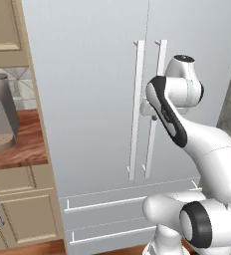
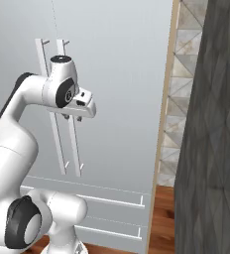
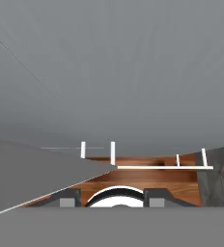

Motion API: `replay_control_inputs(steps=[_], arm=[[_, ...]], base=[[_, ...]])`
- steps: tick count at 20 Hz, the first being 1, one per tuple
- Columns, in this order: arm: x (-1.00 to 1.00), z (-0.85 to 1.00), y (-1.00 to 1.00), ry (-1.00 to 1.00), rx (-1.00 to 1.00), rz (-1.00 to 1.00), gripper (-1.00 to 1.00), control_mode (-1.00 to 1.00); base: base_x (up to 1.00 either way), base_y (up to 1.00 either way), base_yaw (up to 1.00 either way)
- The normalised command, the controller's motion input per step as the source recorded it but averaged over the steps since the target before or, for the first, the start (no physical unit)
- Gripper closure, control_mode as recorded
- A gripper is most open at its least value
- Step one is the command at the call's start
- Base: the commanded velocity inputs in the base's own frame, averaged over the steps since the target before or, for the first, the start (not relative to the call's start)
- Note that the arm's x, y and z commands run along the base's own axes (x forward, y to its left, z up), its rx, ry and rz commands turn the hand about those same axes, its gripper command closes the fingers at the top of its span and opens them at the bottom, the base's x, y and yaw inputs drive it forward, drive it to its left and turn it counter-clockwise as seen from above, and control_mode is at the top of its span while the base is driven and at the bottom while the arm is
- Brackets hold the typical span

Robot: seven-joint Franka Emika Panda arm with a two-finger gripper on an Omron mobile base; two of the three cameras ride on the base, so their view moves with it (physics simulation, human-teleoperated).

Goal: Gather the avocado and eggplant from the fridge and place them on a tray on the dining counter. Then gather the steak and chicken drumstick from the fridge and place them on the other tray.

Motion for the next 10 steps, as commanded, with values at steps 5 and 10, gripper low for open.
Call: replay_control_inputs(steps=[5,10], arm=[[-0.05,0.0,0.0,0.0,0.0,0.0,-1.0,1.0],[0.0,0.0,0.0,0.0,0.0,0.0,-1.0,1.0]], base=[[-0.15,0.04,0.0],[-0.22,0.37,0.0]])
